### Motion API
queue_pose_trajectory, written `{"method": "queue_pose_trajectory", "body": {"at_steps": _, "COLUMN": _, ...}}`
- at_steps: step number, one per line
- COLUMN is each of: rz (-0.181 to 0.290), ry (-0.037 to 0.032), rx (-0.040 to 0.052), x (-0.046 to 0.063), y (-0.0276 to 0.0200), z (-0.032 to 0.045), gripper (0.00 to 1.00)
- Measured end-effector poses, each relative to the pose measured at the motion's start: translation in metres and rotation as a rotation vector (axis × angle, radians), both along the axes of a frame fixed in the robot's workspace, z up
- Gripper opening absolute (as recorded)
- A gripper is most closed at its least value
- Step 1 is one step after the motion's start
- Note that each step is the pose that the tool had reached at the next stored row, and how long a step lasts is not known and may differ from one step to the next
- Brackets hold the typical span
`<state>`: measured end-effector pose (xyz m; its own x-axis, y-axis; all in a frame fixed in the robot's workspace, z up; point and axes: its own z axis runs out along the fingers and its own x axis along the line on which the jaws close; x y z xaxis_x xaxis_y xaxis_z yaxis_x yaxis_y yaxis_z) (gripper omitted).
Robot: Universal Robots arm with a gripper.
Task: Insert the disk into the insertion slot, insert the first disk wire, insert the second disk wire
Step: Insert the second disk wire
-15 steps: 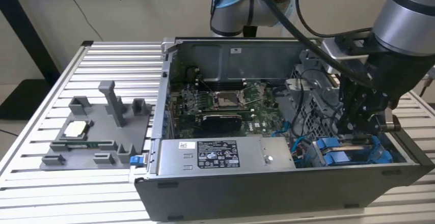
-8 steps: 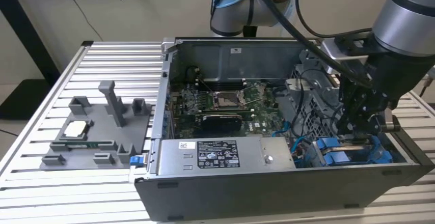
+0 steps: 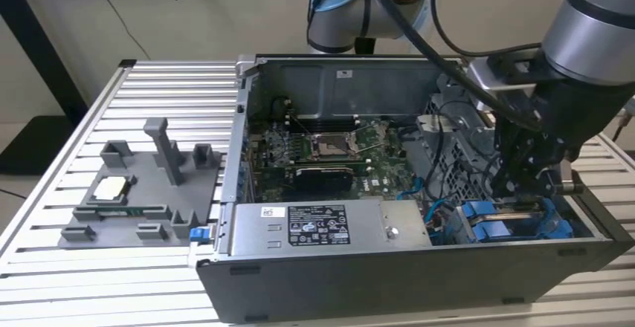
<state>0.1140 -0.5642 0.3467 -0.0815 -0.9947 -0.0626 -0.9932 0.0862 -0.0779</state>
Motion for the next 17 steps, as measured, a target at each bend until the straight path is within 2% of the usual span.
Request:
{"method": "queue_pose_trajectory", "body": {"at_steps": 6, "rz": 0.0, "ry": -0.0082, "rx": 0.0, "x": 0.0, "y": 0.0, "z": -0.0033, "gripper": 0.16}}
{"method": "queue_pose_trajectory", "body": {"at_steps": 11, "rz": 0.0, "ry": -0.0182, "rx": 0.0, "x": 0.0001, "y": 0.0, "z": -0.0076, "gripper": 0.16}}
{"method": "queue_pose_trajectory", "body": {"at_steps": 13, "rz": 0.0, "ry": -0.0198, "rx": -0.0003, "x": 0.0006, "y": 0.0, "z": -0.008, "gripper": 0.16}}
{"method": "queue_pose_trajectory", "body": {"at_steps": 14, "rz": 0.0, "ry": -0.0198, "rx": -0.0006, "x": 0.0006, "y": 0.0, "z": -0.0074, "gripper": 0.16}}
{"method": "queue_pose_trajectory", "body": {"at_steps": 17, "rz": 0.0, "ry": -0.0197, "rx": -0.0032, "x": 0.0006, "y": -0.0001, "z": 0.0019, "gripper": 0.16}}
